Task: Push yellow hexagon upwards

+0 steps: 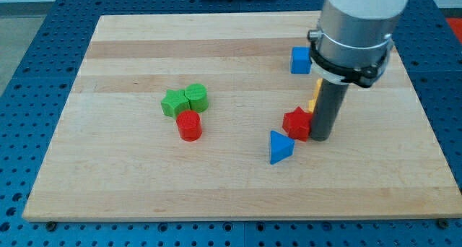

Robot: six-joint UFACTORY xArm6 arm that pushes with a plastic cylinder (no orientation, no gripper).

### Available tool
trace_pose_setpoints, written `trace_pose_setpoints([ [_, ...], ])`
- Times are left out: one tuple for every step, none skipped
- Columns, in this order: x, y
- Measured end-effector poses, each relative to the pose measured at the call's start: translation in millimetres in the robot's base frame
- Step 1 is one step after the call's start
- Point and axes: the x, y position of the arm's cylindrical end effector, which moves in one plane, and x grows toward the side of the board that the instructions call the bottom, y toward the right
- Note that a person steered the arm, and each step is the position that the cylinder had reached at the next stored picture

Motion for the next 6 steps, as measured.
trace_pose_setpoints([
  [-2, -8],
  [-2, -7],
  [-3, 11],
  [-9, 25],
  [-16, 25],
  [-17, 24],
])
